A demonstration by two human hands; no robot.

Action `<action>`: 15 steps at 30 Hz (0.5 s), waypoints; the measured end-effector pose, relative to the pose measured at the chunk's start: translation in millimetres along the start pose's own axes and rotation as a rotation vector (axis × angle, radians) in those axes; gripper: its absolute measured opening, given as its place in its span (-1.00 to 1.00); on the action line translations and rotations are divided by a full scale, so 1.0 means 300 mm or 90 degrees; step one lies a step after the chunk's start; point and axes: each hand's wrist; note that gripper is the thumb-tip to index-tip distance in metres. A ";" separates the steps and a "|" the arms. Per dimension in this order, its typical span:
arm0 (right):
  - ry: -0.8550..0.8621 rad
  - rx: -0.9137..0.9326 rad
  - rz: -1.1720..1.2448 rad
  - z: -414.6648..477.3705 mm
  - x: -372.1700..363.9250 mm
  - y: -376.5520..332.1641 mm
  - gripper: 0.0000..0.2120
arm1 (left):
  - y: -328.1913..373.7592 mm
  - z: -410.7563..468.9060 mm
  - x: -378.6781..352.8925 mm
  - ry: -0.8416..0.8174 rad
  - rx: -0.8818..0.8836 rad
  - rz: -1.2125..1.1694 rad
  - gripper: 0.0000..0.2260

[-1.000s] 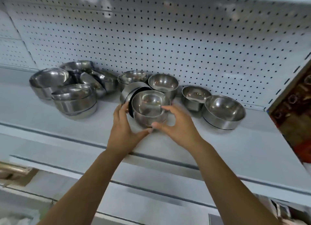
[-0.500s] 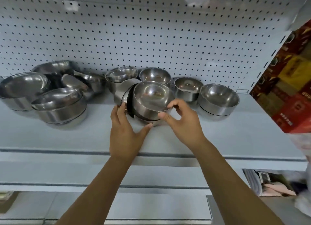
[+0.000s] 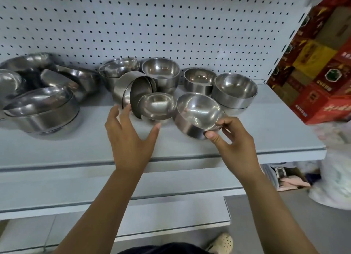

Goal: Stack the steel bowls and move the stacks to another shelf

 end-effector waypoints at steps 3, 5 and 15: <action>-0.022 -0.011 -0.020 0.004 0.028 0.007 -0.65 | 0.001 -0.015 -0.002 0.037 -0.131 -0.002 -0.37; -0.030 -0.013 -0.039 0.007 0.049 0.019 -0.66 | 0.032 -0.033 -0.008 -0.025 -0.157 -0.026 -0.40; -0.095 -0.013 -0.033 0.028 0.130 0.063 -0.41 | 0.176 -0.101 -0.074 -0.338 -0.035 -0.182 -0.31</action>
Point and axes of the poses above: each hand's wrist, its own z-axis towards the middle knuckle, its own x-axis out of the back of the hand, y = z × x, and after that the axes turned 8 degrees about x, right-handed
